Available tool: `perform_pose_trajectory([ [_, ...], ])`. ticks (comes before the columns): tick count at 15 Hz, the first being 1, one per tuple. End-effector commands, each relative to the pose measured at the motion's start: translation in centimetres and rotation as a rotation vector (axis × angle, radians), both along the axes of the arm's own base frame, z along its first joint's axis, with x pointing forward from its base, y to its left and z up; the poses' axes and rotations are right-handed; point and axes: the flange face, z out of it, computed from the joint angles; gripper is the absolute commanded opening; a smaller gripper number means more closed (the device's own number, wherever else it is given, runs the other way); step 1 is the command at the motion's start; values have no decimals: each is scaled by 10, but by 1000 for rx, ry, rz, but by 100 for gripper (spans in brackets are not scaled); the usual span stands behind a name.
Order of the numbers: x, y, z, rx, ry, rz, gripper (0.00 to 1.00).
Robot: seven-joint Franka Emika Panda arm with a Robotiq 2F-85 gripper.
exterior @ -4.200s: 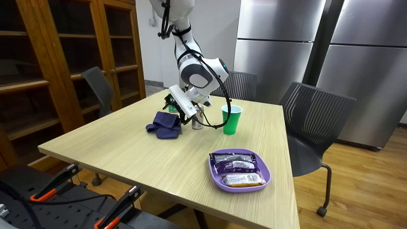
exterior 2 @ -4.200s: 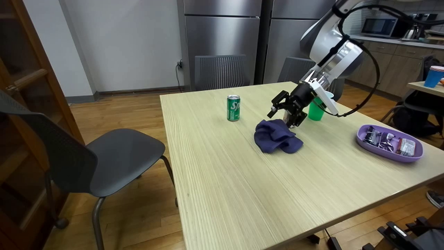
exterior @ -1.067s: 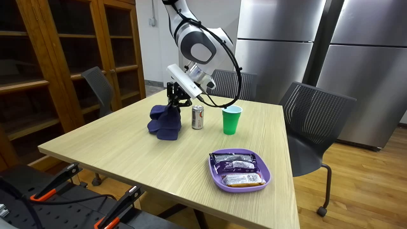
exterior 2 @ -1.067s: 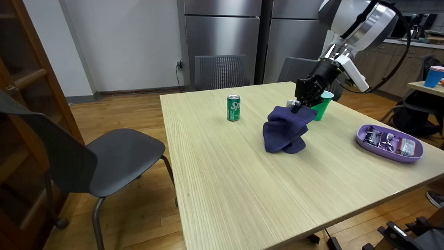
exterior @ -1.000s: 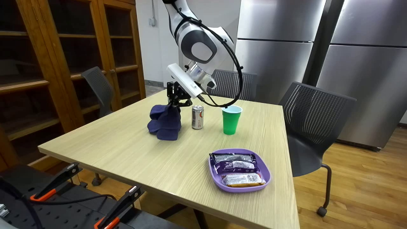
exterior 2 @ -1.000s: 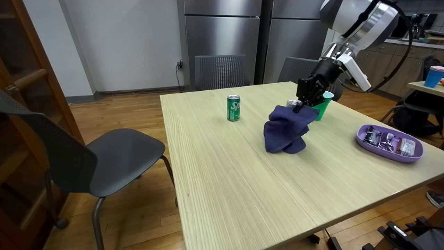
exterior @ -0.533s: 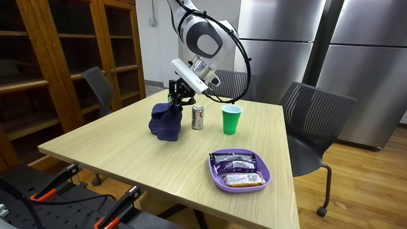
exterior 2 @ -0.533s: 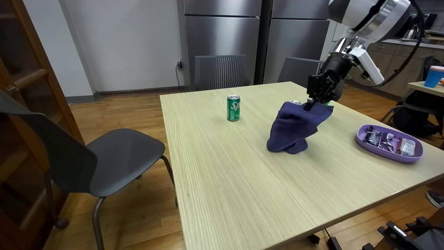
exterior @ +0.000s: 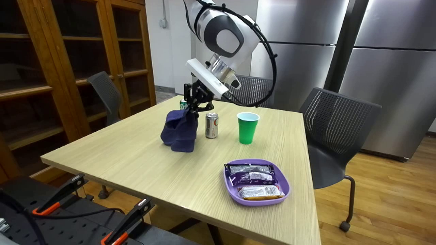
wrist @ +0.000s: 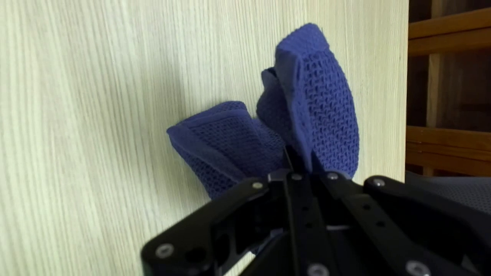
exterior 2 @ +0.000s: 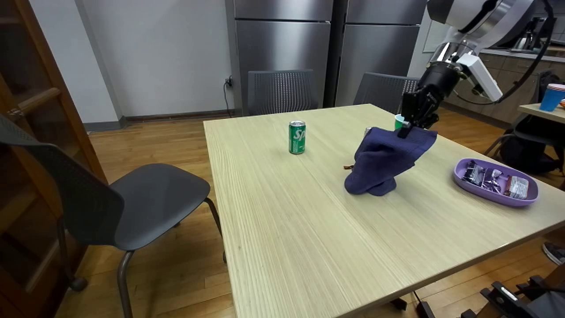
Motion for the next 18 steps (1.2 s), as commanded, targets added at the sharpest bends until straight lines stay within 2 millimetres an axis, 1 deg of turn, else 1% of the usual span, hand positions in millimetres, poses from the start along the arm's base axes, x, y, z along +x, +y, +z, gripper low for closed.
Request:
perform_pose_trajectory([
  [1,-15,-8,16,-11,30,-4,1],
  [7,-29,-29,20,-26,53,-30,1],
  [12,-40,-53,17,-51,77,-69,1],
  [18,-48,-81,13,-88,114,-134,1],
])
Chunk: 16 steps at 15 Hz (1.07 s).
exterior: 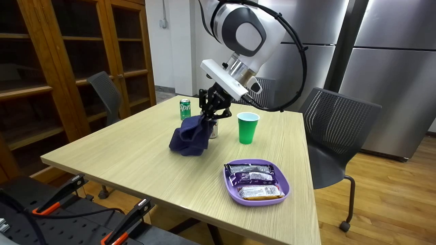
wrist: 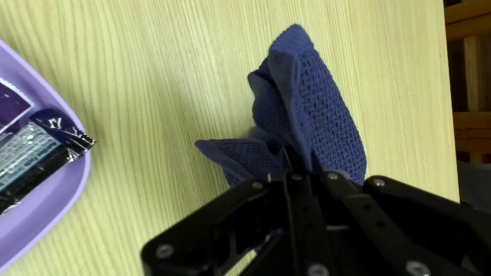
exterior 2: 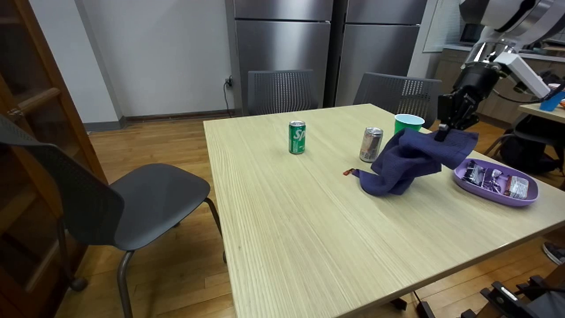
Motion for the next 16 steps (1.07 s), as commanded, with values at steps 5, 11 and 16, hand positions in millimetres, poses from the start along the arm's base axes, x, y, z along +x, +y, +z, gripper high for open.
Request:
perform_pose_trajectory([
  [5,-15,-31,8,-36,58,-96,1],
  [11,-27,-55,8,-59,82,-172,1],
  [16,-42,-77,9,-95,117,-246,1],
])
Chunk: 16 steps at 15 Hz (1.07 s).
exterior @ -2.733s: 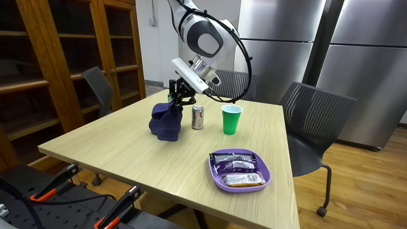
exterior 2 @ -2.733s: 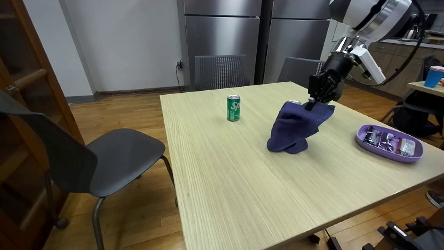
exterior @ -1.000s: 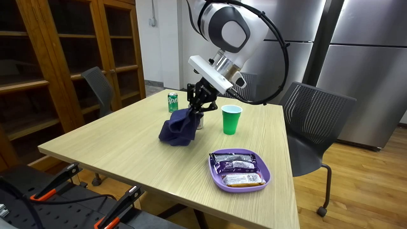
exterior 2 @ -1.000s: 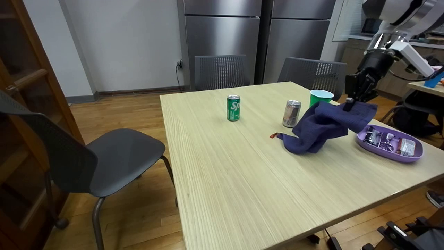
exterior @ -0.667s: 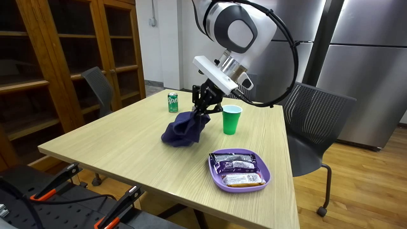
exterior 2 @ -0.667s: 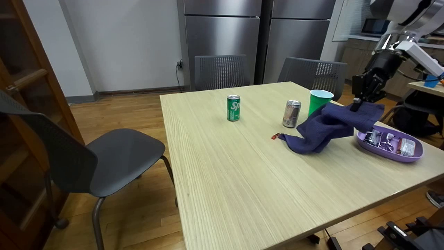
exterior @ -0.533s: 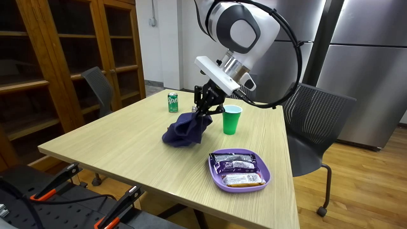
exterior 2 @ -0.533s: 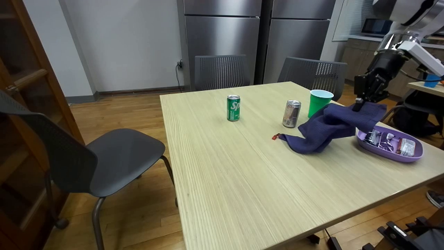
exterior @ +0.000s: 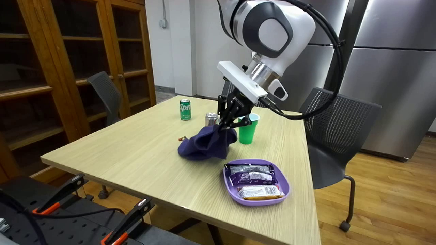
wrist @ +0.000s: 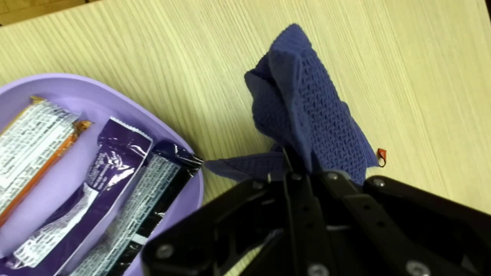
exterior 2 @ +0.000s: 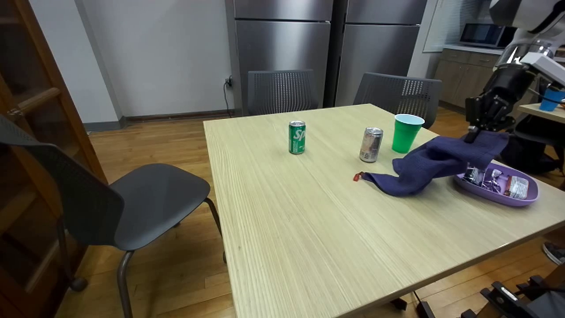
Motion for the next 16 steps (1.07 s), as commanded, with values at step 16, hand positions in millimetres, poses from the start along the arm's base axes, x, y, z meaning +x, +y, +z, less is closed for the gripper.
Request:
perform_pose_trajectory([
  [16,-59,-80,15,-88,104,-267,1],
])
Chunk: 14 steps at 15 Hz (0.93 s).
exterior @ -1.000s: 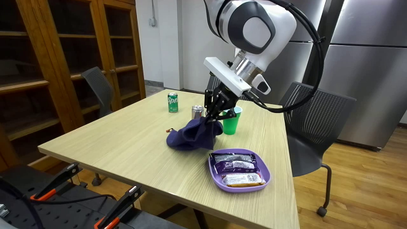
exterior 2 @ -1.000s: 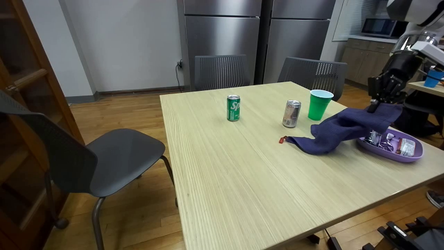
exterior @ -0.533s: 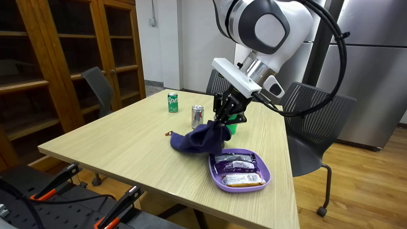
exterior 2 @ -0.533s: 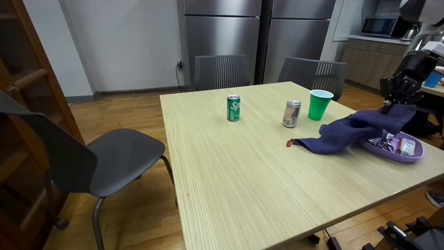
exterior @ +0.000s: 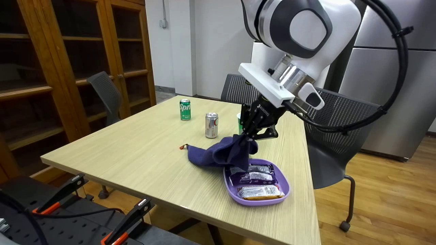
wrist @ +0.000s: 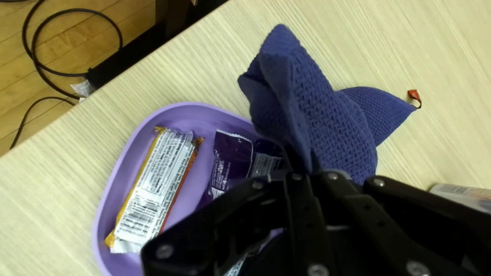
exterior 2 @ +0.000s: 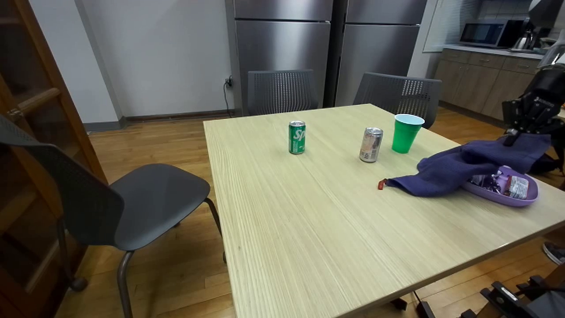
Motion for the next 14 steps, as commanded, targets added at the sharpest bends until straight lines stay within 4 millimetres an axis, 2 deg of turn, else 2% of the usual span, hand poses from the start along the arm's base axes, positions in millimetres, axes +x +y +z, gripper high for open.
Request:
perform_pose_trajectory([
  [1,-12,-11,11,-22,18,-53,1],
  [14,-35,-46,14,-36,49,-193,1],
])
